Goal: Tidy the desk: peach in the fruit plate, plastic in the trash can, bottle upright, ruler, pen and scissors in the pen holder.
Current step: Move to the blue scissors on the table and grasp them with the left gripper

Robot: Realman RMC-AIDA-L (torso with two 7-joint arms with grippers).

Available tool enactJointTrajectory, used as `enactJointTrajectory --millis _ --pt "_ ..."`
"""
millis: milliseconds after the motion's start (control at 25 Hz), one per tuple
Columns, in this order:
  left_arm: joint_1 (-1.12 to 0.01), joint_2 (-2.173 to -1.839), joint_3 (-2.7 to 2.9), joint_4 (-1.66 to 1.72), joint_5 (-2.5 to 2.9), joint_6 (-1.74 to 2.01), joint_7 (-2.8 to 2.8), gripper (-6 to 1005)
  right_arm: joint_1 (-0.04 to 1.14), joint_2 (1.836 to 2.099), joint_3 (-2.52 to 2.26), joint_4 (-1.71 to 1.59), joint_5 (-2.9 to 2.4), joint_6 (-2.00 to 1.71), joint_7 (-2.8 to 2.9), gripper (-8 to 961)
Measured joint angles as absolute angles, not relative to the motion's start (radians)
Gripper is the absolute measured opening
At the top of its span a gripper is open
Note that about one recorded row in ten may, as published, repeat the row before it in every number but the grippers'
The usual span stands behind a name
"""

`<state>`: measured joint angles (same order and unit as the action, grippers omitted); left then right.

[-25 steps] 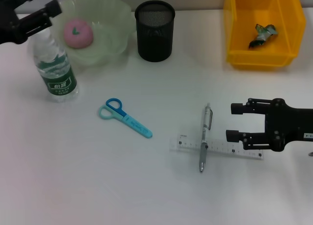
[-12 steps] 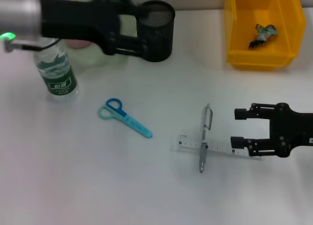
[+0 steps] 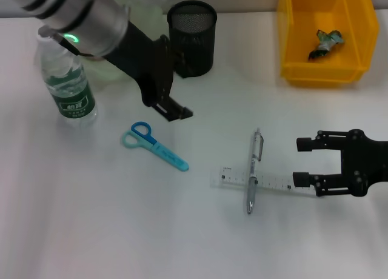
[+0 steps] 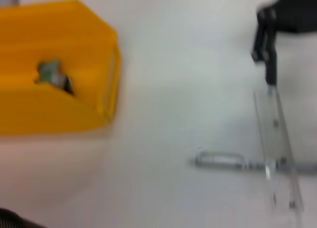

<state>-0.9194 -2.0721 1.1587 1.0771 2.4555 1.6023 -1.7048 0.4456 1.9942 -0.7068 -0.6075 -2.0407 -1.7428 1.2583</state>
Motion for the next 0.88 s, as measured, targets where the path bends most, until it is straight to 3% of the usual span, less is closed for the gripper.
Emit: enactJointTrajectory --millis 360,880 --pt "-0.976 -2.080 1.379 1.068 2.605 1.594 -1.748 777 0.448 2.005 -0.703 -0.612 -2.032 -1.697 1.281 755" --pt "-0.918 -2.080 1.593 0.985 2.589 1.420 -1.701 772 0.449 2.028 -0.703 -0.606 -2.030 -1.671 1.282 754"
